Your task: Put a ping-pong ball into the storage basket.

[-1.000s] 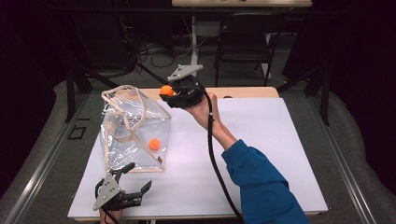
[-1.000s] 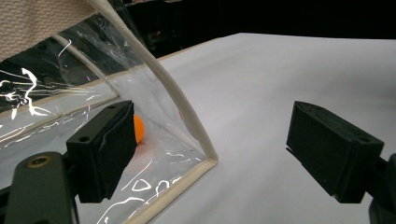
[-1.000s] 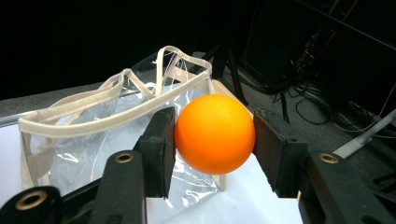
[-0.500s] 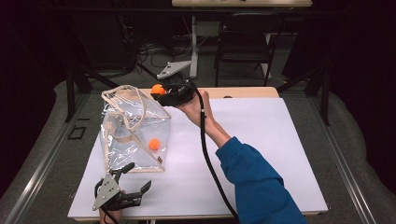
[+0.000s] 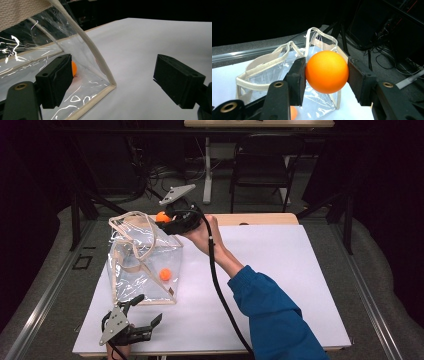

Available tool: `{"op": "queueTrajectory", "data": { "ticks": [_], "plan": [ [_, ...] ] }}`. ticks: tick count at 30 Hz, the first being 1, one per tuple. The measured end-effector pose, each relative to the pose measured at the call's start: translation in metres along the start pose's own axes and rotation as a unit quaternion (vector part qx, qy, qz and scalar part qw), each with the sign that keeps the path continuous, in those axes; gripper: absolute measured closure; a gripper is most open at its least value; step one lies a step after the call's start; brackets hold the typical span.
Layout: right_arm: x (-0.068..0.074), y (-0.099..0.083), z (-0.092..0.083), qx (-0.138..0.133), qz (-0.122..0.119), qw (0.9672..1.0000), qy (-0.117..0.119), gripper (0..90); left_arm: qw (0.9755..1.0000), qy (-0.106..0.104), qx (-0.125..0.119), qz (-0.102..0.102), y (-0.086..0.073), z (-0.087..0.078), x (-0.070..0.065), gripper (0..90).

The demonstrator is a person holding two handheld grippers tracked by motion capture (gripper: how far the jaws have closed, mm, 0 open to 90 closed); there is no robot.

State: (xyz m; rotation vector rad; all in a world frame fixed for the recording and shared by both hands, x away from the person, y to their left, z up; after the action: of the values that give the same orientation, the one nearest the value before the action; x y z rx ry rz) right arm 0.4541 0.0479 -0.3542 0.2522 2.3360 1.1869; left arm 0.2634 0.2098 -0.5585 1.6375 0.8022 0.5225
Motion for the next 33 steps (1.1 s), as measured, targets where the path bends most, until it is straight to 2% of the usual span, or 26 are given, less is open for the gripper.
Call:
{"op": "queueTrajectory", "data": {
  "ticks": [9,33],
  "plan": [
    [0.005,0.006,0.006,0.004,-0.013,0.9999,0.009,50.7,1.0,0.003,-0.001,0.002,0.0,-0.001,0.001,15.8],
    [0.025,0.019,0.025,-0.006,-0.021,0.9995,0.024,50.7,1.0,0.002,-0.003,0.002,0.001,-0.002,0.001,15.8]
  ]
}}
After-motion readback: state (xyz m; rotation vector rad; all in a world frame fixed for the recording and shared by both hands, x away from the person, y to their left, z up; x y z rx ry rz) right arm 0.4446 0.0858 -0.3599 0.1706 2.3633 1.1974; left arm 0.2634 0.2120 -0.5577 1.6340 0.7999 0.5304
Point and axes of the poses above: each handheld gripper's, and its own axes: z roughly forward along the jaws, y roughly out of its top, x roughly to its left, the point moved 4 cm from there along z, roughly forward along the jaws, and after that the axes turned 11 degrees about -z, right-handed, at the moved point
